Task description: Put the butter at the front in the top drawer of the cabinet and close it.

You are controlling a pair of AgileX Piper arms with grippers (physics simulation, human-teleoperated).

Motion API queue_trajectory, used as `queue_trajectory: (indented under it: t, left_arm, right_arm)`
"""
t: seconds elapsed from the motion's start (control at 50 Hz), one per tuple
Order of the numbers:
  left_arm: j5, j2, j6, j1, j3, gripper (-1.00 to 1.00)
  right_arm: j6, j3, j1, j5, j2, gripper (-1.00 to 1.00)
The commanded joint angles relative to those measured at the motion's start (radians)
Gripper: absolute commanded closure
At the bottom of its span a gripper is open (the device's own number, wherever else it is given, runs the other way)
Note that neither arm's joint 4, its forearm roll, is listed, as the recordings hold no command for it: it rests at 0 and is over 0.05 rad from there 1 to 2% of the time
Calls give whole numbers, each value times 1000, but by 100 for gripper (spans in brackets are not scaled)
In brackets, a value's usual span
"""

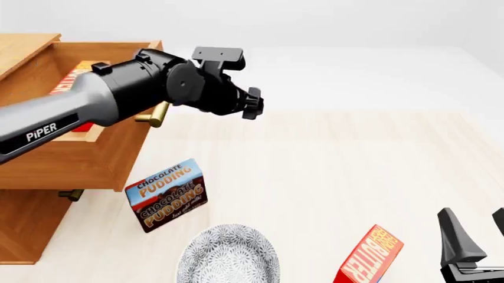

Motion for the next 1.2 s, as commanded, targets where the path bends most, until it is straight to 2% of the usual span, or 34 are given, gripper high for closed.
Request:
queue_trajectory:
  t: [0.02,0.22,0.44,1.2]
  left_arm:
    - [-25,24,-19,6,19,-100]
    - [-38,18,0,43,34,-100]
    - [-68,10,-1,63,83,-100]
    - [-88,-32,4,145,151,-100]
  right_arm:
    - [0,2,0,-2,0,-100]
    - [0,2,0,-2,0,-100]
    - [0,2,0,-2,0,-100]
    - [0,2,0,-2,0,-100]
